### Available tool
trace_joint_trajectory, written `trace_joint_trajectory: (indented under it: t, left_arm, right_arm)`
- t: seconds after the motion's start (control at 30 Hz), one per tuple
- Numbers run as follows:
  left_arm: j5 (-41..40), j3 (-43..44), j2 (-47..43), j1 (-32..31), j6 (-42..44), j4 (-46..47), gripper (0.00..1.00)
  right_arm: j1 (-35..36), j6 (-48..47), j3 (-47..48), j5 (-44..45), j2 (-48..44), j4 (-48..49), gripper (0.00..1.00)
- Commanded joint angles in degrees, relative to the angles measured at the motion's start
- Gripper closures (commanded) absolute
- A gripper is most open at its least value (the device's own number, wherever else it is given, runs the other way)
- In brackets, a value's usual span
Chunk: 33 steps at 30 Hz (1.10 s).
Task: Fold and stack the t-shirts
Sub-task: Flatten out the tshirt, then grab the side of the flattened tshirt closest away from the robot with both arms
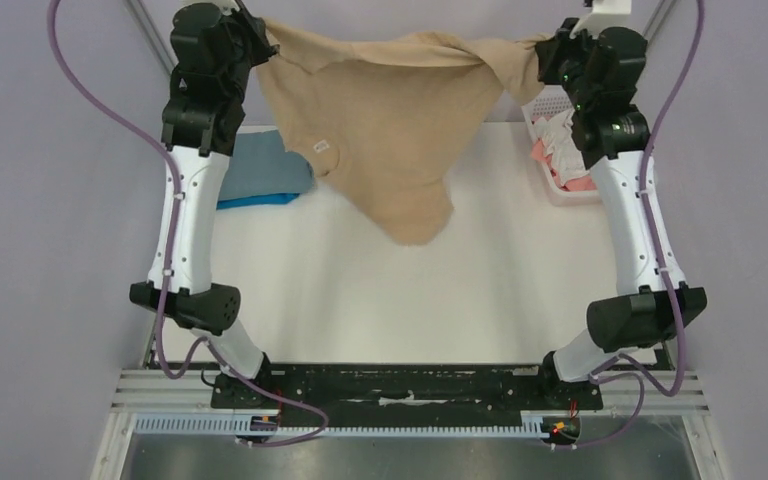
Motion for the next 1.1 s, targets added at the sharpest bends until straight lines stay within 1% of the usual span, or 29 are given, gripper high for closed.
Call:
trace_joint_trajectory:
  t: [0.0, 0.07, 0.13, 0.23, 0.27, 0.3, 0.33, 0.37, 0.4, 0.43, 0.5, 0.53, 0.6, 0.73, 0.8, 0.87, 0.97, 1.07]
  left_arm:
    - [4.7, 1.6, -9.0, -0.2, -0.1, 3.2, 0.98]
    - [4.2, -7.2, -13.9, -0.3, 0.3, 4.3, 0.98]
    - [2.0, -19.3, -20.5, -0.2, -0.3, 5.2, 0.98]
    - [-3.9, -45.0, -34.0, -0.2, -4.5, 8.0, 0.98]
    - [-5.7, -54.3, -38.1, -0.2, -7.5, 8.8, 0.98]
    - [-7.0, -61.6, -42.7, -0.2, -12.3, 9.0, 0.98]
    - [-6.4, -69.9, -46.2, -0.2, -16.0, 9.6, 0.98]
    - [-4.0, -77.8, -49.6, -0.2, -19.2, 10.7, 0.98]
    - [-2.6, -83.5, -52.1, -0.2, -21.5, 11.3, 0.98]
    - [-2.0, -88.7, -53.7, -0.2, -24.4, 11.2, 0.98]
    - [-0.8, -96.2, -55.1, -0.2, -28.0, 11.0, 0.98]
    - [-0.1, -98.7, -55.0, -0.2, -29.7, 11.0, 0.98]
    - [1.7, -102.2, -54.1, -0.3, -29.5, 11.3, 0.98]
    - [1.1, -104.6, -52.3, -0.2, -30.3, 9.5, 0.98]
    - [1.7, -105.3, -52.6, -0.2, -31.5, 9.5, 0.98]
    - [2.0, -106.1, -53.4, -0.3, -32.5, 10.5, 0.98]
    - [1.0, -106.5, -55.0, -0.2, -32.8, 10.8, 0.98]
    - [0.7, -106.0, -56.4, -0.2, -32.1, 9.6, 0.98]
  right_arm:
    - [-5.5, 4.4, -3.7, -10.6, -6.4, 5.9, 0.98]
    - [-6.7, 4.4, -11.6, -14.9, -9.8, 6.3, 0.94]
    - [-9.0, 3.7, -19.7, -18.0, -12.9, 4.0, 0.90]
    - [-9.9, 1.5, -34.8, -19.2, -18.1, -0.7, 0.86]
    - [-10.0, 0.6, -40.0, -18.3, -19.7, -3.0, 0.86]
    - [-10.0, 0.6, -44.7, -16.8, -21.5, -3.7, 0.85]
    - [-10.0, 1.2, -50.1, -13.9, -22.8, -3.5, 0.82]
    - [-10.0, 1.9, -53.8, -10.9, -23.9, -3.1, 0.78]
    - [-10.0, 2.6, -57.0, -8.9, -24.4, -3.3, 0.72]
    - [-10.0, 2.8, -59.3, -6.5, -24.7, -3.6, 0.64]
    - [-10.0, 3.0, -62.5, -2.9, -25.3, -3.6, 0.43]
    - [-10.0, 2.9, -63.4, -2.0, -25.5, -3.6, 0.33]
    - [-10.0, 2.8, -65.4, 0.3, -26.4, -3.8, 0.25]
    - [-8.3, 3.4, -70.7, 0.3, -31.9, -3.5, 0.21]
    - [-4.2, 3.2, -72.2, 2.1, -34.9, -4.2, 0.19]
    - [0.8, 4.8, -73.3, 4.6, -37.3, -5.4, 0.15]
    - [7.5, 11.1, -77.3, 5.5, -39.8, -5.5, 0.15]
    - [10.2, 14.5, -81.6, 7.6, -41.6, -6.8, 0.16]
